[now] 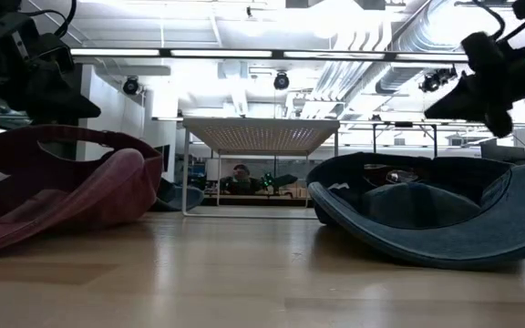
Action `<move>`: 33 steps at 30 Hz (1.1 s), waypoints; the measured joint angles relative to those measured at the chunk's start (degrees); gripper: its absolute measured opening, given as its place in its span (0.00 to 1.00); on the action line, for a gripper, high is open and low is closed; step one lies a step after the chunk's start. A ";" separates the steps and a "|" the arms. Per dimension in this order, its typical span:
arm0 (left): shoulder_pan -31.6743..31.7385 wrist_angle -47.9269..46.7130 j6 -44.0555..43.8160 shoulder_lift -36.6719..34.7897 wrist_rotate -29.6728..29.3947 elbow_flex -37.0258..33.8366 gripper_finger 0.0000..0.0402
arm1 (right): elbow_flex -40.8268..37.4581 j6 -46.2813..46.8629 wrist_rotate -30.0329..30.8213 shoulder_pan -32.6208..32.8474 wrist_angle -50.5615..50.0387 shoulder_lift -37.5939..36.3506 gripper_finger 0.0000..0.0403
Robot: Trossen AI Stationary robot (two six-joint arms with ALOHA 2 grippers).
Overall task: Pick & Place hat
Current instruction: Put the top red cap on the shelf
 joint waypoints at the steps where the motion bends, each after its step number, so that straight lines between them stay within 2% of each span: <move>1: -0.01 -0.01 0.00 -0.01 0.00 0.00 0.01 | 1.30 -0.49 1.20 0.00 -0.83 1.55 0.00; 6: -0.01 -0.02 -0.01 0.00 0.00 0.00 0.01 | 6.14 -5.36 3.97 0.00 -2.67 10.80 0.00; 10: -0.02 -0.01 0.00 -0.02 0.00 -0.01 0.01 | 9.40 -9.20 3.75 -1.08 -2.56 18.91 0.00; 15: 0.00 -0.01 0.00 0.00 0.00 0.00 0.01 | 13.07 -15.27 0.69 -4.45 -1.72 28.69 0.00; 21: 0.00 0.00 -0.02 -0.02 0.00 0.00 0.01 | 17.70 -27.82 -5.69 -8.15 -0.34 39.92 0.01; 25: 0.00 0.00 0.00 -0.01 0.00 0.00 0.01 | 20.48 -34.84 -6.64 -9.56 -0.45 46.02 0.09; 33: -0.02 -0.02 -0.02 0.00 0.00 0.00 0.01 | 25.09 -44.38 -6.66 -12.01 -0.30 56.27 0.34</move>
